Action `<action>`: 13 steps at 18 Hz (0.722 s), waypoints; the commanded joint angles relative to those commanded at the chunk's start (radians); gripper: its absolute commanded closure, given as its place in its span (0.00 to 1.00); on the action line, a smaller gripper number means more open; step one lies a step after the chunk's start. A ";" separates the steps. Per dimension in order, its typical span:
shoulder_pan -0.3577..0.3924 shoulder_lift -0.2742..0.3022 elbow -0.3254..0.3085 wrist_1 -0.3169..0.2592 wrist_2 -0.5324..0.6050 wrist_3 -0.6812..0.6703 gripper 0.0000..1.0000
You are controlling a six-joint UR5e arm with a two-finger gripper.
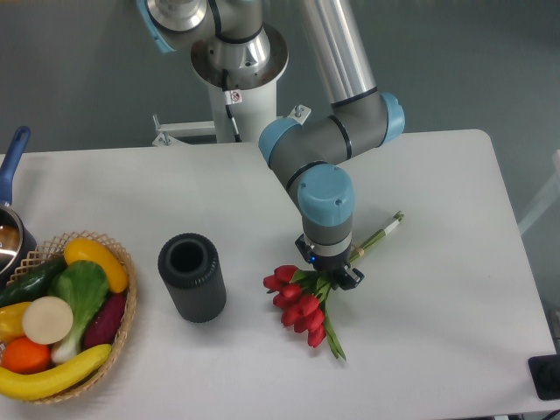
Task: Place the flowers on the table
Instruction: 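Open the gripper to release the tulip stems and lift away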
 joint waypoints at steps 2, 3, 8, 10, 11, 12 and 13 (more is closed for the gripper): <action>0.003 0.018 -0.002 0.000 -0.002 0.002 0.00; 0.005 0.031 0.000 -0.002 -0.003 0.002 0.00; 0.043 0.107 0.015 -0.015 -0.021 0.006 0.00; 0.078 0.153 0.026 -0.043 -0.084 0.021 0.00; 0.107 0.176 0.029 -0.076 -0.144 0.055 0.00; 0.144 0.202 0.032 -0.119 -0.188 0.105 0.00; 0.168 0.239 0.034 -0.167 -0.202 0.173 0.00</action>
